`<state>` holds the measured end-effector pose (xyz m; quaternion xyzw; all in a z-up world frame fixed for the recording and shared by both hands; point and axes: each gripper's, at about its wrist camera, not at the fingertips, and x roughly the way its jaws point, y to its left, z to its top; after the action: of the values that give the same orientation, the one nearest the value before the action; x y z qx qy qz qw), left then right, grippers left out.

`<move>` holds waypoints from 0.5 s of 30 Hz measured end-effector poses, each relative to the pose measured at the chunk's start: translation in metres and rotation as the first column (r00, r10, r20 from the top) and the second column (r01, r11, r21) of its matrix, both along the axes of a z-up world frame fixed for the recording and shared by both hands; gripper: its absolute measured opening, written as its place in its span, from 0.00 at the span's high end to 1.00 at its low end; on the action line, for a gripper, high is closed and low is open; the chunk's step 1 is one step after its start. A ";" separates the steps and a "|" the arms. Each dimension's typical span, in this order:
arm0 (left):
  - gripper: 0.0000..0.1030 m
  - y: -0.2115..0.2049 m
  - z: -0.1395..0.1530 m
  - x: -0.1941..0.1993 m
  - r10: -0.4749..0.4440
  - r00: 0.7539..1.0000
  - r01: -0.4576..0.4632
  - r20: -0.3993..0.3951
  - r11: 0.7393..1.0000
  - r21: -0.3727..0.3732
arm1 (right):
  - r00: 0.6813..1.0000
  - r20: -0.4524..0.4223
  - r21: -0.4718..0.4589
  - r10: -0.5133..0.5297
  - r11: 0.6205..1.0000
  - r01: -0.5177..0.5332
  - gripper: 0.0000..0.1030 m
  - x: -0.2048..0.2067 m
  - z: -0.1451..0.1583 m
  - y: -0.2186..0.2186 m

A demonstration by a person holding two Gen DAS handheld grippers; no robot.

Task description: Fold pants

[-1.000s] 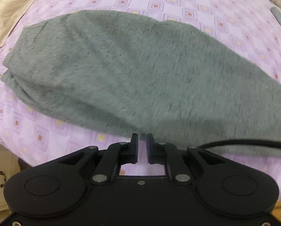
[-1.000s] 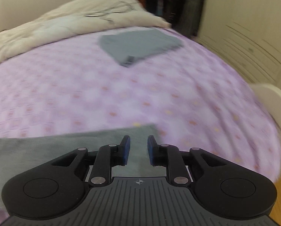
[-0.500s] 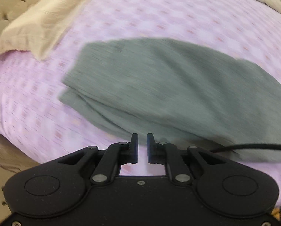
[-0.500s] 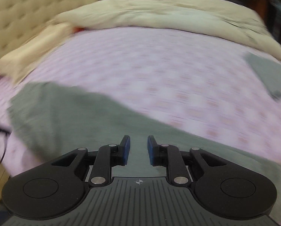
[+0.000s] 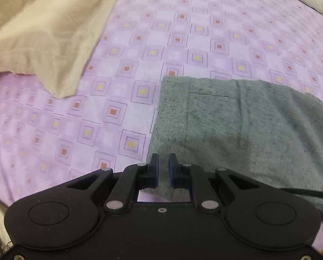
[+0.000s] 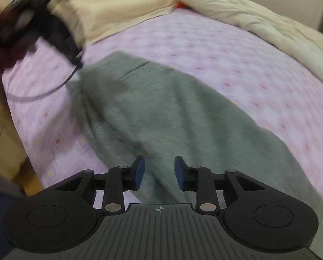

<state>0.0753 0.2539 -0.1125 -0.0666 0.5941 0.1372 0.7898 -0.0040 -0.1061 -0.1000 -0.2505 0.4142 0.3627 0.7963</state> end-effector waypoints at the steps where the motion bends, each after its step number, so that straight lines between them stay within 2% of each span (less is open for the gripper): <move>1: 0.83 0.003 -0.006 0.004 -0.009 1.000 0.009 -0.015 1.000 -0.018 | 1.000 0.020 -0.032 0.019 0.999 -0.018 0.70 -0.002 -0.003 0.008; 5: 0.84 0.005 -0.026 0.018 -0.051 0.997 0.048 -0.065 0.998 -0.048 | 0.992 0.063 -0.143 0.113 0.984 -0.103 0.64 -0.002 -0.020 0.031; 8: 0.85 0.002 -0.039 0.028 -0.054 0.995 0.049 -0.089 0.998 -0.048 | 0.978 0.086 -0.204 0.188 0.965 -0.167 0.63 -0.003 -0.034 0.043; 9: 0.87 0.001 -0.044 0.031 -0.052 0.993 0.047 -0.102 0.998 -0.047 | 0.974 0.093 -0.220 0.208 0.958 -0.184 0.63 -0.004 -0.040 0.049; 11: 1.00 0.000 -0.049 0.035 -0.055 0.993 0.049 -0.108 0.997 -0.052 | 0.963 0.122 -0.247 0.241 0.947 -0.206 0.64 -0.004 -0.046 0.054; 12: 1.00 0.000 -0.048 0.036 -0.048 0.995 0.044 -0.092 0.998 -0.047 | 0.959 0.130 -0.253 0.252 0.944 -0.214 0.65 -0.004 -0.048 0.056; 13: 1.00 -0.001 -0.044 0.036 -0.043 0.996 0.041 -0.074 0.999 -0.036 | 0.959 0.127 -0.245 0.253 0.945 -0.217 0.67 -0.001 -0.046 0.056; 14: 1.00 -0.002 -0.038 0.035 -0.044 0.998 0.043 -0.054 0.999 -0.025 | 0.961 0.127 -0.231 0.247 0.949 -0.213 0.80 0.001 -0.043 0.056; 15: 1.00 -0.004 -0.030 0.034 -0.046 0.998 0.046 -0.032 0.999 -0.009 | 0.964 0.134 -0.210 0.230 0.957 -0.199 0.86 0.003 -0.037 0.057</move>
<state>0.1093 0.2501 -0.1425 -0.0539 0.6087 0.1176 0.7828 -0.0013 -0.0495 -0.1374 -0.3986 0.3539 0.3841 0.7539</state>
